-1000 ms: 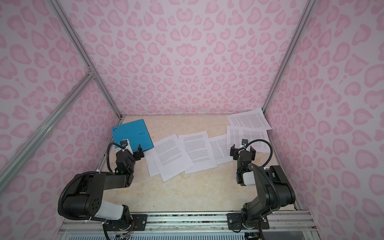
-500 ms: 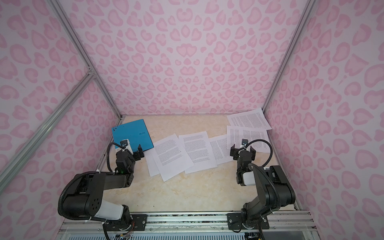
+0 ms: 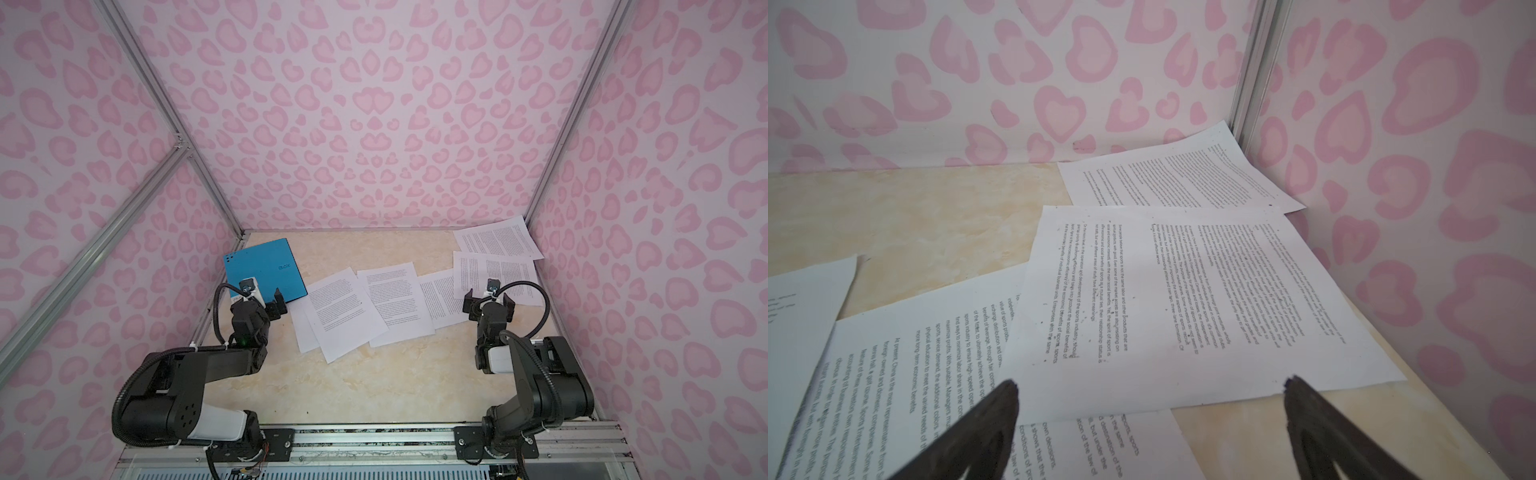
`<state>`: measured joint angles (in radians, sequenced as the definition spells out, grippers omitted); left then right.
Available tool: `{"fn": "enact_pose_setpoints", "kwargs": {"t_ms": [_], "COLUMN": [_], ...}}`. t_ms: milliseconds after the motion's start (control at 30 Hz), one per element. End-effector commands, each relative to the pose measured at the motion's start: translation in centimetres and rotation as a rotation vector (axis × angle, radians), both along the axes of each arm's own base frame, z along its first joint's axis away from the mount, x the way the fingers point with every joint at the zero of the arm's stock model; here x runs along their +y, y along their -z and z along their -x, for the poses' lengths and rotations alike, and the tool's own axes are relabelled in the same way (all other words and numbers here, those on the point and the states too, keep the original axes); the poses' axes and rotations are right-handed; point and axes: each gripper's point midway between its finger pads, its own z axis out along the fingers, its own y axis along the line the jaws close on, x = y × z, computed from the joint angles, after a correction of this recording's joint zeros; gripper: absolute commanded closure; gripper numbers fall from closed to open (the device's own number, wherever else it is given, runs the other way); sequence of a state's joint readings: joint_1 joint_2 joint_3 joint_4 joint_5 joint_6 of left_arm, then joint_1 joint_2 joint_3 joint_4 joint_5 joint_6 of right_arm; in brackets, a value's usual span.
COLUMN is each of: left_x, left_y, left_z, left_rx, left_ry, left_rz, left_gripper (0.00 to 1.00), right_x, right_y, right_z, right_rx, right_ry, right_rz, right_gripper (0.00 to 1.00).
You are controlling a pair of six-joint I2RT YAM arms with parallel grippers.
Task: Put the files into the folder
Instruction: 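Grip the blue folder's near edge with left gripper while right gripper approaches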
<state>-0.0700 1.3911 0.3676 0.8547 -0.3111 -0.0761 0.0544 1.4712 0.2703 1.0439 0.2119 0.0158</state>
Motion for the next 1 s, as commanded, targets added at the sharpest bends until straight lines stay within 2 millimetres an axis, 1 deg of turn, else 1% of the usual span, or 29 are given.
{"fn": "enact_pose_setpoints", "kwargs": {"t_ms": [0,33,67,100,133,167,200,233,267,300,367,400,500,533,567,600,633,767,867,933,967], "left_x": [0.6,1.2,1.4,1.2,0.7,0.3,-0.5,-1.8,-2.7,-3.5,-4.7,-4.8,-4.4,-4.1,-3.8,-3.6,-3.3,-2.7,-1.5,-1.0,-0.8], "left_y": [-3.4,-3.9,-3.8,-4.0,-3.6,-2.9,-2.3,-1.9,-1.3,-0.8,-0.6,-0.5,0.2,0.4,0.9,0.7,0.9,1.7,2.2,2.4,2.3], "left_z": [0.3,0.9,1.6,2.0,2.6,3.4,3.9,4.2,4.7,5.3,6.2,6.6,7.2,7.2,7.2,6.9,6.7,5.6,5.1,4.7,4.4], "left_rx": [0.003,0.009,0.055,0.078,0.102,0.140,0.179,0.202,0.208,0.207,0.176,0.166,0.142,0.132,0.128,0.100,0.092,0.077,0.053,0.051,0.045], "left_ry": [-0.097,-0.170,-0.218,-0.219,-0.228,-0.248,-0.218,-0.152,-0.111,-0.088,-0.044,-0.045,-0.071,-0.079,-0.092,-0.085,-0.092,-0.087,-0.115,-0.126,-0.126], "left_rz": [-0.010,0.105,0.197,0.254,0.341,0.452,0.533,0.621,0.707,0.788,0.915,0.952,1.068,1.117,1.160,1.190,1.218,1.319,1.351,1.353,1.353], "left_gripper": [0.02,0.02,0.02,0.02,0.02,0.02,0.03,0.03,0.03,0.03,0.03,0.03,0.03,0.03,0.03,0.03,0.03,0.03,0.03,0.03,0.03], "right_x": [1.1,2.7,4.1,4.9,5.1,4.8,4.0,3.4,2.9,3.2,5.5,6.3,9.0,10.0,11.3,12.5,13.8,17.3,20.2,22.1,22.7], "right_y": [-3.0,-3.9,-5.2,-6.5,-8.1,-8.9,-9.0,-8.9,-8.4,-8.0,-7.1,-6.6,-4.7,-4.0,-3.5,-2.9,-2.5,-1.5,-1.2,-0.5,-0.3], "right_z": [0.8,0.7,0.6,0.7,0.9,1.2,1.7,2.0,2.3,2.2,1.7,1.7,2.1,2.2,2.3,2.5,2.7,3.0,3.2,3.2,3.2], "right_rx": [-0.050,-0.047,-0.056,-0.086,-0.126,-0.145,-0.143,-0.140,-0.124,-0.112,-0.071,-0.044,0.052,0.085,0.126,0.165,0.188,0.235,0.246,0.280,0.289], "right_ry": [0.029,-0.019,-0.043,-0.042,-0.012,0.022,0.084,0.124,0.140,0.111,-0.047,-0.066,-0.111,-0.125,-0.166,-0.205,-0.248,-0.369,-0.466,-0.521,-0.542], "right_rz": [0.089,0.134,0.155,0.129,0.062,-0.038,-0.169,-0.280,-0.414,-0.501,-0.613,-0.636,-0.622,-0.622,-0.622,-0.622,-0.614,-0.570,-0.552,-0.543,-0.545], "right_gripper": [0.01,0.01,0.01,0.01,0.01,0.01,0.01,0.01,0.01,0.01,0.01,0.01,0.01,0.01,0.06,0.06,0.06,0.03,0.02,0.02,0.02]}}
